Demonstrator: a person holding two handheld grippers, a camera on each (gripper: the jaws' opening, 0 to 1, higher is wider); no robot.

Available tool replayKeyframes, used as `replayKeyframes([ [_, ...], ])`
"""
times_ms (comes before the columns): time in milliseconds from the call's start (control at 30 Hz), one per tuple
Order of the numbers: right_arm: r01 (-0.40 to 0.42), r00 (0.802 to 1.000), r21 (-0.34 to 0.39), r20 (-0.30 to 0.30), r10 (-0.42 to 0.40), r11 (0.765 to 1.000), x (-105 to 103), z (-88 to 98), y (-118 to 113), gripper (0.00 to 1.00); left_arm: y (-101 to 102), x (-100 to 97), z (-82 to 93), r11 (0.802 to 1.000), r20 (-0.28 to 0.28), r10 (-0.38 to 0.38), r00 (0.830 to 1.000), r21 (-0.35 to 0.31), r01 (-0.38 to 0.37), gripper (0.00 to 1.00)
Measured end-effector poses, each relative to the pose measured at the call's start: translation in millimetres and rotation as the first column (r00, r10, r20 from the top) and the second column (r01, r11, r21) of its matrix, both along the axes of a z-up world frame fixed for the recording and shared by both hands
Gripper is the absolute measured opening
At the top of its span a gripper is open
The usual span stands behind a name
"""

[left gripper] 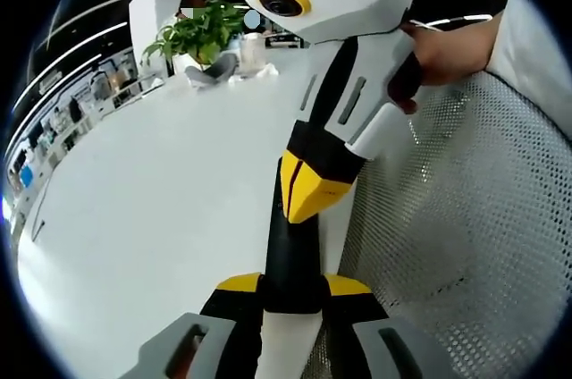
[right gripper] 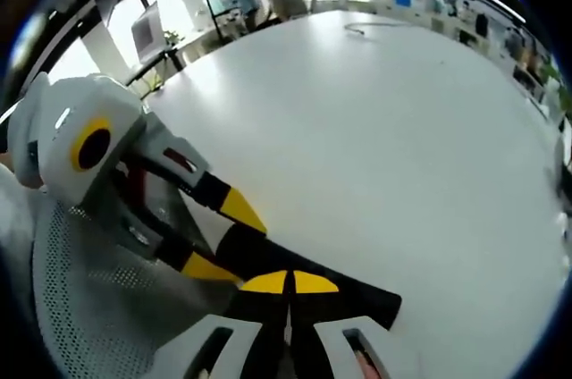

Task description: Press the specified remote control buttons in sequence, fully releasing each button before pressing the next.

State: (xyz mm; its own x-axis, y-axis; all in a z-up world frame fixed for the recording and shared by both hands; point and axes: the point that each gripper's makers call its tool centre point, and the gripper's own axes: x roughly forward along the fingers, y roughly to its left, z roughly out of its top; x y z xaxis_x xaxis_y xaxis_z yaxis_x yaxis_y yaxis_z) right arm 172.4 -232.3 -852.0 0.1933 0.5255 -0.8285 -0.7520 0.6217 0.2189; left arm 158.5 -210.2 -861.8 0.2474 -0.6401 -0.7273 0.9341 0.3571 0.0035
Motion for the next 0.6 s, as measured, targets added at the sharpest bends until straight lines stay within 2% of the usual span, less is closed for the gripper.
replayKeyframes([
  [167,0.025,0.999,0.021,-0.022,-0.025,0.999,1.0,0.1,-1.1,0.00,-0.1,0.1,-0.4,1.000,-0.004,0.006,1.000,-0.006,-0.006,0.25],
  [467,-0.012,1.000,0.003,0.018,0.012,1.000,0.1,-0.6,-0.2,0.00,-0.4,0.1,-0.3,1.000,-0.003,0.006,1.000,-0.009,-0.007,0.25],
  [600,-0.009,1.000,0.012,0.019,0.009,1.000,0.6,-0.6,-0.5,0.00,-0.4,0.2,-0.4,1.000,-0.003,0.010,1.000,-0.012,-0.010,0.25],
])
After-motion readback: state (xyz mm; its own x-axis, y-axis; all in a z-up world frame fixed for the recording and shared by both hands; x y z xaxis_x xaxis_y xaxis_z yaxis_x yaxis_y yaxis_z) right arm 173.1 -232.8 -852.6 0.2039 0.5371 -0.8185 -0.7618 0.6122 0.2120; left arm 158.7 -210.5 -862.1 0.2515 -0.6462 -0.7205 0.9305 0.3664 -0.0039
